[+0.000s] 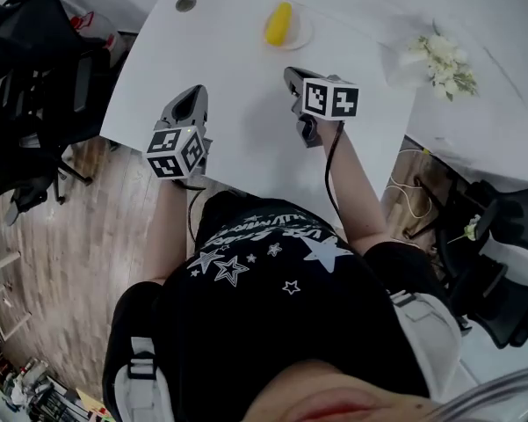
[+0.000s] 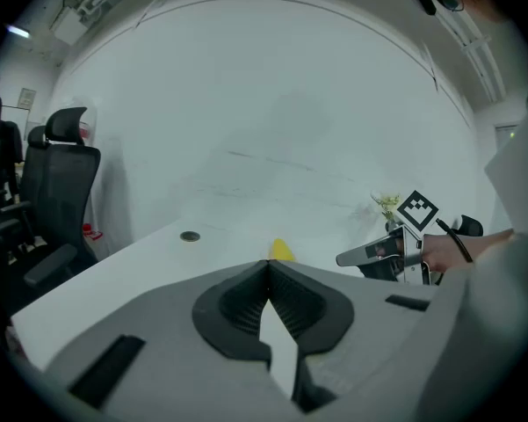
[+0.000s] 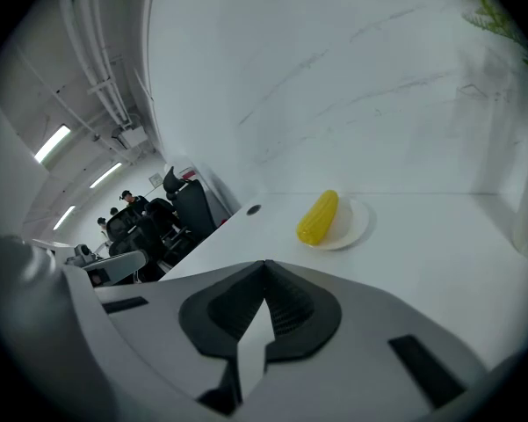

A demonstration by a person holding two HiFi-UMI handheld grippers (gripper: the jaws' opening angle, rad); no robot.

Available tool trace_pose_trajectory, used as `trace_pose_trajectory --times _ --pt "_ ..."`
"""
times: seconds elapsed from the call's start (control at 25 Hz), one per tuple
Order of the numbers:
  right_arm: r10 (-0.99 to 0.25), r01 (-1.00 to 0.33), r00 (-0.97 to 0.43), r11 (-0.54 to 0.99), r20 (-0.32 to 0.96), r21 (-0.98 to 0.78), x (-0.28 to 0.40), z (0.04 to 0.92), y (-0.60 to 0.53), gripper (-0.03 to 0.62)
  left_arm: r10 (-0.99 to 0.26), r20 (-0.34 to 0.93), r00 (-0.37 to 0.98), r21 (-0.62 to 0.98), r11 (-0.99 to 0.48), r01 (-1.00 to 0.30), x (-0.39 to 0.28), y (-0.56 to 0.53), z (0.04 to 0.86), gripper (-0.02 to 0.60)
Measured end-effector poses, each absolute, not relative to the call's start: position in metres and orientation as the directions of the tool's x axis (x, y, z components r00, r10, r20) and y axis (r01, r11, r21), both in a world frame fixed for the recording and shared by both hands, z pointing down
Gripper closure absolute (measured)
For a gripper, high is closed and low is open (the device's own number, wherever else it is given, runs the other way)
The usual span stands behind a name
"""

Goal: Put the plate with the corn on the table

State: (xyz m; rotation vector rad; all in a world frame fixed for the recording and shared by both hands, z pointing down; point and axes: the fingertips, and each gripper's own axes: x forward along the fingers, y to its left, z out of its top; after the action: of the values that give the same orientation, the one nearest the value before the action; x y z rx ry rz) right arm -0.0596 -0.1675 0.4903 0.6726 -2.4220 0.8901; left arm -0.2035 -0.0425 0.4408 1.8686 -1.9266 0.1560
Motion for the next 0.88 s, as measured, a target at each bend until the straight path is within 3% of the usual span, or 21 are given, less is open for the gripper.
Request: trace_pose_trajectory --times 0.32,0.88 --pt "-0.203 -0.477 -0.822 0.757 0.533 -0.447 -0.097 0.468 -0.113 0.588 -0.928 0.356 -0.109 0.217 0.196 -0.956 -0.206 0.041 0.423 0.575" --pt "-0.141 -0.367 -0.867 0.83 0.479 -0.42 -0.081 0.438 0.042 0.588 -0.909 0.326 -0.261 0.196 0.335 -0.922 -0.165 0.233 0.409 0.575"
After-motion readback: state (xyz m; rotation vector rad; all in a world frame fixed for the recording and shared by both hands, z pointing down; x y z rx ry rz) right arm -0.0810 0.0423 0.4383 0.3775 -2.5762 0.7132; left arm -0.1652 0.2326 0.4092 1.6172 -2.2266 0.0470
